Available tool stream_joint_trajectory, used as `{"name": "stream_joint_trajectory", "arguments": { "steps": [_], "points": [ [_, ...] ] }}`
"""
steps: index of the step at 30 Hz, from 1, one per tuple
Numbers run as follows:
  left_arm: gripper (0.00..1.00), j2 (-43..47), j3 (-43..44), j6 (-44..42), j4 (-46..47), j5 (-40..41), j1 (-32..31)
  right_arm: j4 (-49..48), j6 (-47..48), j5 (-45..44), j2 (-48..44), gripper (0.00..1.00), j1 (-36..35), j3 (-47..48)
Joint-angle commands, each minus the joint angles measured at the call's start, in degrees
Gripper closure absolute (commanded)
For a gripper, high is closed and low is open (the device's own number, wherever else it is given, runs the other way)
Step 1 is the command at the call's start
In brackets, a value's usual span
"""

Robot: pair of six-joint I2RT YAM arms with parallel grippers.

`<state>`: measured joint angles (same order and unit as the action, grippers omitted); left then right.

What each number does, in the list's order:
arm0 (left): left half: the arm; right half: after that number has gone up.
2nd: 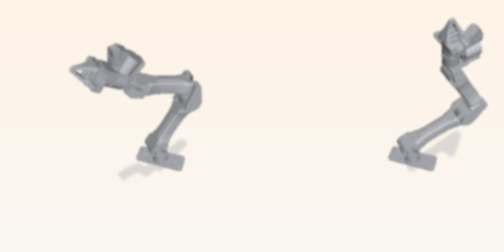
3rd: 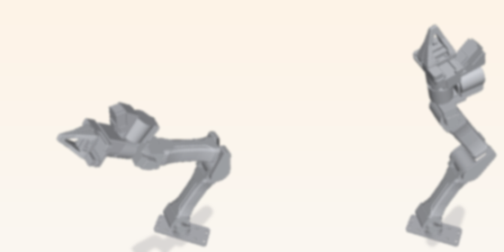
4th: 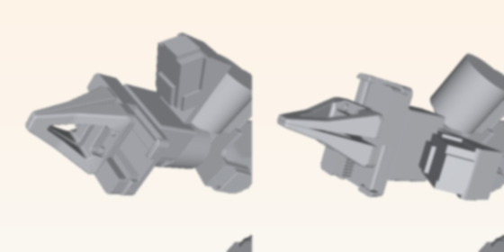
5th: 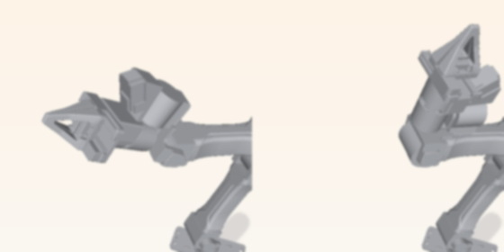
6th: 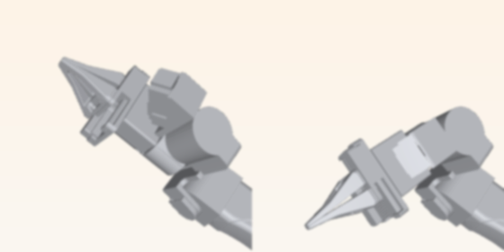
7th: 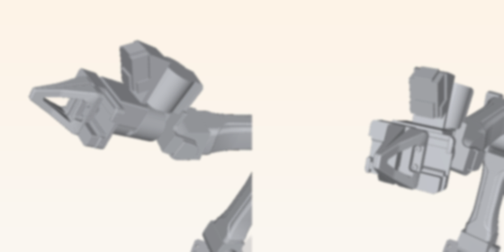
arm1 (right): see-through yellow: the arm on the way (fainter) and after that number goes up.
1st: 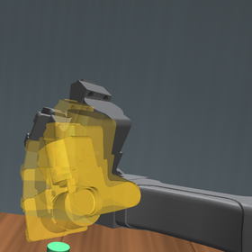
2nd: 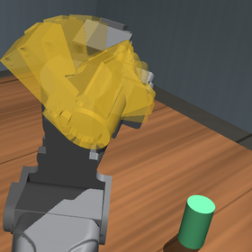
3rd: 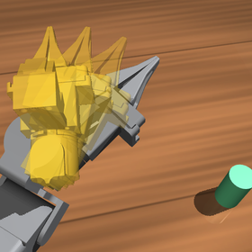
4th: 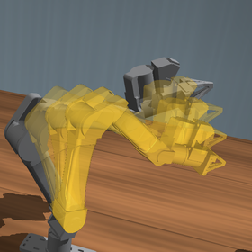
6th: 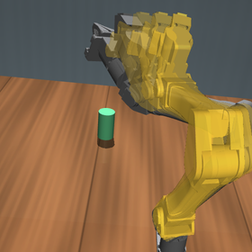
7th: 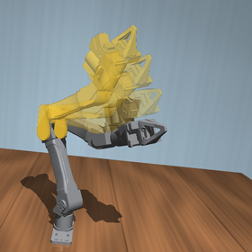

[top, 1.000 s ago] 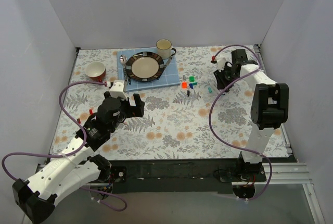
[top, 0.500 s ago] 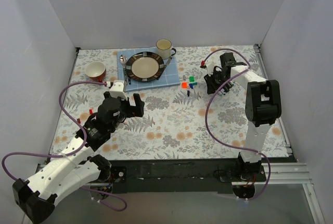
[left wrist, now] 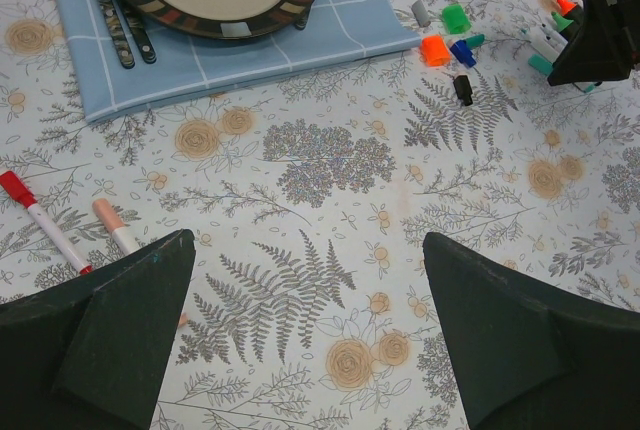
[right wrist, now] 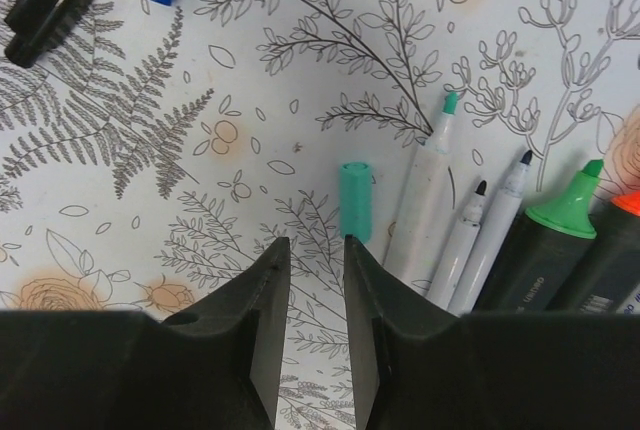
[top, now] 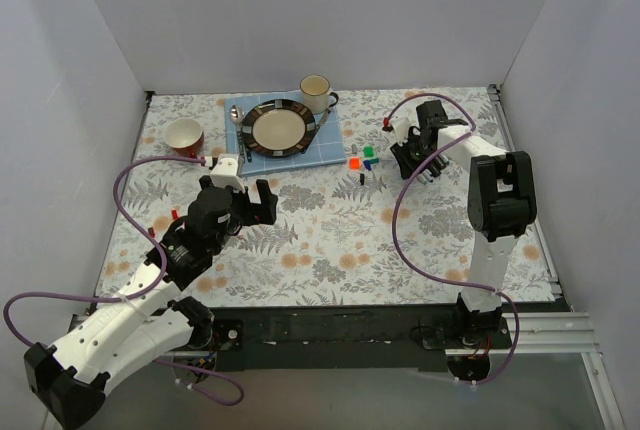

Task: Open the pen caps

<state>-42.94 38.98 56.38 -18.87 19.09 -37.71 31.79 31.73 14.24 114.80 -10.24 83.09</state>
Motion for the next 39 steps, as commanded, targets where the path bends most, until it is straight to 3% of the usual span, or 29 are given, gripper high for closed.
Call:
{"name": "stream_joint_trajectory", "arguments": {
  "steps": [1, 22, 27, 32, 39],
  "points": [
    [0.02, 0.49, 0.04, -0.13, 0.24, 0.95, 0.1, -1.56, -0.61, -2.81, 0.6, 0.64, -0.13, 2.6],
    [0.02, 0.22, 0.04, -0.22, 0.24, 1.04, 0.1, 0.9, 0.62, -3.78, 5.08, 0.67, -1.1, 7.17],
    [0.02, 0.22, -0.05, -0.3, 0.33, 1.03, 0.18, 1.61, 0.97, -2.64, 5.34, 0.76, -1.36, 6.56],
    [0.02, 0.31, -0.05, -0.39, 0.24, 1.12, 0.18, 2.57, 1.23, 0.17, 5.78, 0.97, -4.52, 5.68],
    [0.02, -0.04, -0.05, -0.04, 0.24, 1.12, 0.18, 3.27, -0.08, -1.67, 8.06, 0.98, -11.29, 10.85]
  ]
}}
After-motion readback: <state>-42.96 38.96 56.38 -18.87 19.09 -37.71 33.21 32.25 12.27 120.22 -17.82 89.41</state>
